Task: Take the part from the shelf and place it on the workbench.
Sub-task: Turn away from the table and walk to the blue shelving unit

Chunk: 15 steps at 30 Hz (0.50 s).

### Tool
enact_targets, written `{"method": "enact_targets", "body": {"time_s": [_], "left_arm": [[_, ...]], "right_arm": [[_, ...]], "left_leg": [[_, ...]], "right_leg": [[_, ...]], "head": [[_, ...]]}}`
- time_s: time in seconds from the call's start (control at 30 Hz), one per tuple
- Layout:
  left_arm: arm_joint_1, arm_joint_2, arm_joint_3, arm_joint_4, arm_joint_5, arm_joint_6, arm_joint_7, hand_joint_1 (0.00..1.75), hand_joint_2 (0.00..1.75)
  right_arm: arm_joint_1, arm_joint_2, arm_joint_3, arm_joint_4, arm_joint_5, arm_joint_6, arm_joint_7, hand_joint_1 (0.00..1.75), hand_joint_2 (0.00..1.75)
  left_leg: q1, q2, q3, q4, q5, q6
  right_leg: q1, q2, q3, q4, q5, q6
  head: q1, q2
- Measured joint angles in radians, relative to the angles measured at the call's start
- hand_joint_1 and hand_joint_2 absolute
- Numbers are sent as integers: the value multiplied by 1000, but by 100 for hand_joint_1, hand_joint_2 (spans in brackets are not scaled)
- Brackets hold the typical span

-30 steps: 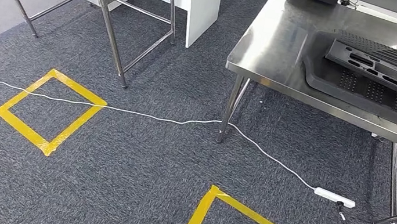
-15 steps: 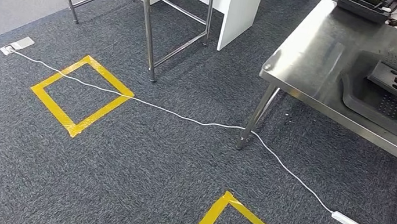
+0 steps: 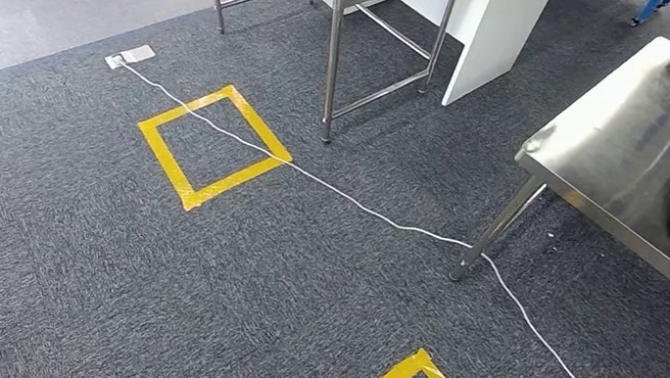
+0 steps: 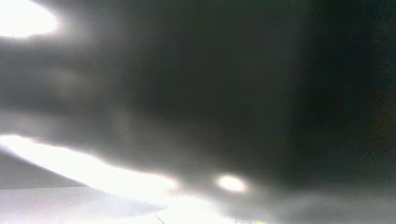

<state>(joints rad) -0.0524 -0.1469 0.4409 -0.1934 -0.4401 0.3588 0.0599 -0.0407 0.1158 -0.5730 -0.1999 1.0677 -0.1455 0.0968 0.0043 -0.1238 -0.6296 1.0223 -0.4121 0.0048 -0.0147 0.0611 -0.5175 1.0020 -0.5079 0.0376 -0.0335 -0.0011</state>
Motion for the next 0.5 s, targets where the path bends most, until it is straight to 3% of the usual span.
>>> {"method": "enact_targets", "body": {"time_s": [0.03, 0.1, 0.17, 0.23, 0.27, 0.3, 0.33, 0.4, 0.47, 0.5], "left_arm": [[3, 1, -1, 0, -4, 0, 0, 0, 0], [9, 3, -4, 0, -8, 0, 0, 0, 0], [8, 4, -7, 0, -12, -1, -1, 0, 0], [7, 5, -10, 0, -16, -2, -2, 0, 0], [8, 5, -12, 0, -19, -3, -3, 0, 0], [9, 6, -13, 0, -21, -3, -3, 0, 0], [10, 7, -15, 0, -22, -3, -3, 0, 0], [8, 9, -17, 0, -26, -3, -7, 0, 0], [4, 10, -22, 0, -36, -2, -17, 0, 0], [3, 11, -25, 0, -41, -2, -22, 0, 0]], "right_arm": [[0, 1, 0, 0, 0, 0, 0, 0, 0], [0, 2, 0, 0, 0, 0, -1, 0, 0], [4, 2, 0, 0, 0, 2, 0, 0, 0], [8, 1, -1, 0, 0, 5, 3, 0, 0], [8, 1, -1, 0, 0, 6, 4, 0, 0], [8, 1, -1, 0, 0, 8, 5, 0, 0], [7, 1, -1, 0, 0, 8, 5, 0, 0], [5, 2, -1, 0, 1, 8, 5, 0, 0], [4, 2, -1, 0, 2, 8, 3, 0, 0], [3, 2, -1, 0, 3, 8, 2, 0, 0]], "left_leg": [[2, -6, -2, -2, 4, -6], [3, 27, -16, 23, -15, -15], [2, 86, -60, 124, -79, -22], [5, 112, -113, 248, -138, -28], [8, 117, -124, 277, -144, -31], [9, 122, -114, 267, -131, -32], [10, 131, -86, 220, -105, -32], [7, 172, -8, 88, -55, -28], [1, 194, 28, 20, -41, -19], [-3, 186, 27, 15, -42, -13]], "right_leg": [[-1, -10, 2, -2, 4, -7], [-4, -31, 8, -6, 13, -22], [-4, -56, 10, -8, 17, -32], [-1, -84, 9, -8, 17, -37], [0, -97, 8, -8, 16, -37], [1, -110, 9, -7, 15, -37], [1, -121, 11, -7, 13, -36], [6, -141, 14, -6, 7, -30], [14, -159, 14, -5, 1, -20], [16, -170, 15, -5, -1, -15]], "head": [[0, 0], [-4, 0], [-11, 0], [-13, 0], [-14, 0], [-14, 0], [-14, 0], [-15, 0], [-11, 0], [-9, 0]]}}
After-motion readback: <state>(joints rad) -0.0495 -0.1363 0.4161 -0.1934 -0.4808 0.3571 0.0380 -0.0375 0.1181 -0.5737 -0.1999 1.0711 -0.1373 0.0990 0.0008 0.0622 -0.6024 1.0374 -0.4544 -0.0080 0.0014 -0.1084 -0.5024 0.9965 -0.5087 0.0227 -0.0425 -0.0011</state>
